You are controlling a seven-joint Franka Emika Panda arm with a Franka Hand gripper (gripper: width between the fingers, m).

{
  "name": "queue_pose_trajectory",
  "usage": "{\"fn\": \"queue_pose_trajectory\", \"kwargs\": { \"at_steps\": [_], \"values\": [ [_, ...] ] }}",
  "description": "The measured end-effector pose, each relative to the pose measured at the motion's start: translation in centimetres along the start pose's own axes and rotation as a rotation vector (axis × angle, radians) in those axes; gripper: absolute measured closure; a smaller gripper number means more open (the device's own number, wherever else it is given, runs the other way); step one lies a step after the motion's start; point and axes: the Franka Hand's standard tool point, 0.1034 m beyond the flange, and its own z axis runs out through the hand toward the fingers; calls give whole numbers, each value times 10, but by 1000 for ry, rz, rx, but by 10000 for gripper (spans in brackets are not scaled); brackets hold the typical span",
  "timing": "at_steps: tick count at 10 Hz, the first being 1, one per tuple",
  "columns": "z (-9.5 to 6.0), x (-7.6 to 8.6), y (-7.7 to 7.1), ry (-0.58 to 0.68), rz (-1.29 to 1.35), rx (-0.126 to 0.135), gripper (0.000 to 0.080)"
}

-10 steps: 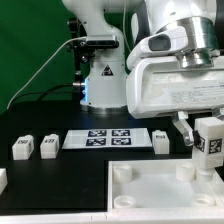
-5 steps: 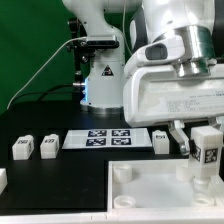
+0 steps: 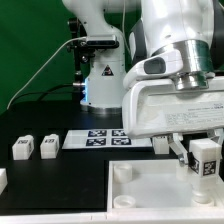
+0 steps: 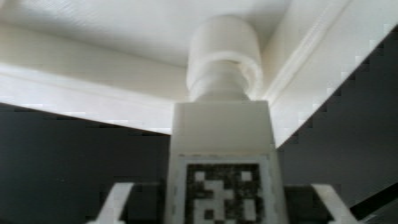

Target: Assemble one leg

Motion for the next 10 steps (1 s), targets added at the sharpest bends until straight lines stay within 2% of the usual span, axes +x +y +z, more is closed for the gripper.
{"fn": "queue_pose_trajectory", "kwargs": {
  "at_steps": [1,4,7,10],
  "values": [
    [2,-2,-4,-4,-3,3,508],
    [10,-9,-2,-15,0,2,508],
    [13,-4,-1,52,-2,-11,508],
    [13,-3,-1,59,-2,-12,508]
  ]
}}
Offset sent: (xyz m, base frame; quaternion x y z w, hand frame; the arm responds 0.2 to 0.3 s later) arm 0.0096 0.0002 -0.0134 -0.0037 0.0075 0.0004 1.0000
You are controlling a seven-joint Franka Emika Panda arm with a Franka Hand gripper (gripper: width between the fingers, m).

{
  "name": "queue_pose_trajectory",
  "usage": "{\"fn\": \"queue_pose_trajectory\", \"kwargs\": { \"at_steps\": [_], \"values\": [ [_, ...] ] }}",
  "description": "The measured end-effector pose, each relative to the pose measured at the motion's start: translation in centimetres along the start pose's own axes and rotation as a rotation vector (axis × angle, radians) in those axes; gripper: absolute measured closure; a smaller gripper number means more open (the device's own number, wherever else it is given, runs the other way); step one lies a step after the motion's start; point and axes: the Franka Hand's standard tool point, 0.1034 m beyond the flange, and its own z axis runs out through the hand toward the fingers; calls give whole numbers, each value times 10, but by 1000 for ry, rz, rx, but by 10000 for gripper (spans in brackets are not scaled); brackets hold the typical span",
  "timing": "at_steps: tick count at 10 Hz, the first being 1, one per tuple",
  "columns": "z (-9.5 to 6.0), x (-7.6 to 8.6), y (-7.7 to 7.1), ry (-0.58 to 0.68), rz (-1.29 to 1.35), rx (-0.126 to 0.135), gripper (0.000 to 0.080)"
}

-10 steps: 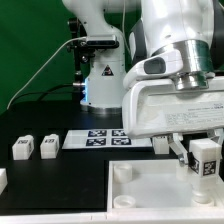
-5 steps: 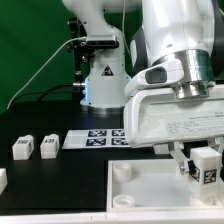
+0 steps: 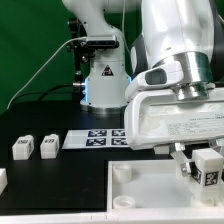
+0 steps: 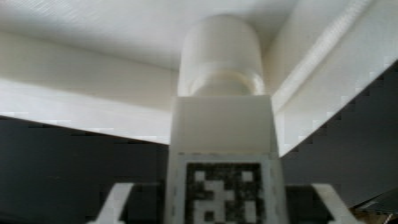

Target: Assemble one leg

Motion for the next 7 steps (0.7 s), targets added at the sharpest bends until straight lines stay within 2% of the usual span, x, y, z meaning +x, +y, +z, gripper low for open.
{"fn": "queue_pose_trajectory", "kwargs": {
  "at_steps": [1,2,3,4,7],
  "values": [
    [1,-2,0,-10,0,2,431],
    [1,-2,0,-10,0,2,431],
    [1,-3,0,-11,0,2,251],
    [1,-3,0,-11,0,2,182],
    [1,-3,0,-12,0,2,151]
  ]
}}
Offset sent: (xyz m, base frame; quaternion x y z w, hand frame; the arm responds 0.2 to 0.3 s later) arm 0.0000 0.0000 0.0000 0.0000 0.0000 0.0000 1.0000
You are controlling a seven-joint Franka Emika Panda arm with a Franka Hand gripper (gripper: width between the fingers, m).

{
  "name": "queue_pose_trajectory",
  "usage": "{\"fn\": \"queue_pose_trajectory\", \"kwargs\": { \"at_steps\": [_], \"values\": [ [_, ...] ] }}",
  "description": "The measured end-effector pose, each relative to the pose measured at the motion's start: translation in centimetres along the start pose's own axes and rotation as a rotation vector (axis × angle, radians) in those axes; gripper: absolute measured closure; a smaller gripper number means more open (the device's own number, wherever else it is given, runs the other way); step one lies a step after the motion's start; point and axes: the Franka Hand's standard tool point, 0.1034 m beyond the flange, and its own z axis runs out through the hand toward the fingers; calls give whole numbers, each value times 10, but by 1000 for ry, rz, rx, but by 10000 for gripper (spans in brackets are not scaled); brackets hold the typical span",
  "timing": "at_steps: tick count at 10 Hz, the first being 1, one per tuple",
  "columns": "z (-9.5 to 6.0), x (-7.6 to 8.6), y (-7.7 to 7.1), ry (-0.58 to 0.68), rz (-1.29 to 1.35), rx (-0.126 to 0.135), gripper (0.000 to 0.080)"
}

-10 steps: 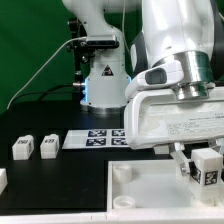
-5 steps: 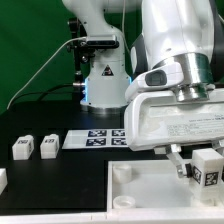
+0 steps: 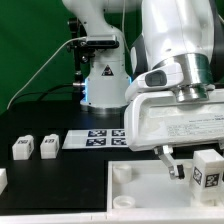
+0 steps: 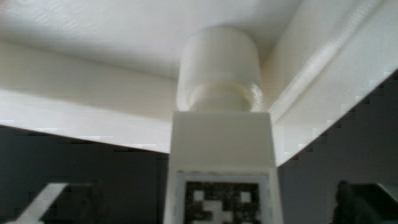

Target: Assemble one leg

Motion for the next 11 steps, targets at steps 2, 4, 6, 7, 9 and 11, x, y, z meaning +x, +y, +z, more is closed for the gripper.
{"fn": "queue_pose_trajectory", "kwargs": {
  "at_steps": [2,4,6,7,9,11],
  "values": [
    [0,0,0,0,0,0,150],
    [0,0,0,0,0,0,150],
    [-7,3,-2,-98,15,22,150],
    [-22,20,0,-97,19,26,150],
    [-21,18,-7,-279,39,71,150],
    [-18,21,-7,-483,50,108,150]
  ]
}}
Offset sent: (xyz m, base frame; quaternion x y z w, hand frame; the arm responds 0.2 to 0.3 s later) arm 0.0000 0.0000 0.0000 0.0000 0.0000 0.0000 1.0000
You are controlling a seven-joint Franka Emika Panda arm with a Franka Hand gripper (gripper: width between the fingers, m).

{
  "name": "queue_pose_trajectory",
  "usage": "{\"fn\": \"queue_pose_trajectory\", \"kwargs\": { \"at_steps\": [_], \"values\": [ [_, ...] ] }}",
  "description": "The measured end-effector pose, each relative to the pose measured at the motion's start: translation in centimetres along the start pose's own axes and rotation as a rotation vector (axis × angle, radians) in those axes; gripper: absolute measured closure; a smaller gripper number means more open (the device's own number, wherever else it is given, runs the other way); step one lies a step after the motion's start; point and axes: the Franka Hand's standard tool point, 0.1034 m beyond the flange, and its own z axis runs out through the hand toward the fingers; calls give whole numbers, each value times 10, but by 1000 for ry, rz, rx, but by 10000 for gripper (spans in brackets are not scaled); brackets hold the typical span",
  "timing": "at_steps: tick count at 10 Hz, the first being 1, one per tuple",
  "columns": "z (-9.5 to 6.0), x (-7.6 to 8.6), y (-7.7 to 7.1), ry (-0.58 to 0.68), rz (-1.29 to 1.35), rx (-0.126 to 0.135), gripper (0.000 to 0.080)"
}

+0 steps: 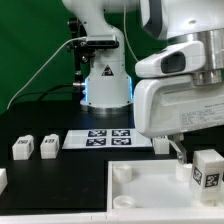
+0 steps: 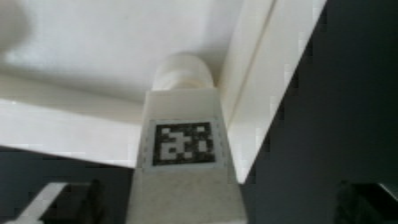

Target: Assemble one leg

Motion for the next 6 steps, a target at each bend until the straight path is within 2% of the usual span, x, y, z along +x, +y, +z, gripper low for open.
{"fn": "queue_pose_trajectory", "kwargs": {
  "at_steps": [1,2,3,4,6],
  "values": [
    [3,-1,1,-71,-6,6,150],
    [2,-6,3,-206,-6,18,150],
    [2,-3,5,-289,-7,21,150],
    [5,4,7,-284,-5,20,150],
    [4,5,9,-276,10,18,150]
  ]
}}
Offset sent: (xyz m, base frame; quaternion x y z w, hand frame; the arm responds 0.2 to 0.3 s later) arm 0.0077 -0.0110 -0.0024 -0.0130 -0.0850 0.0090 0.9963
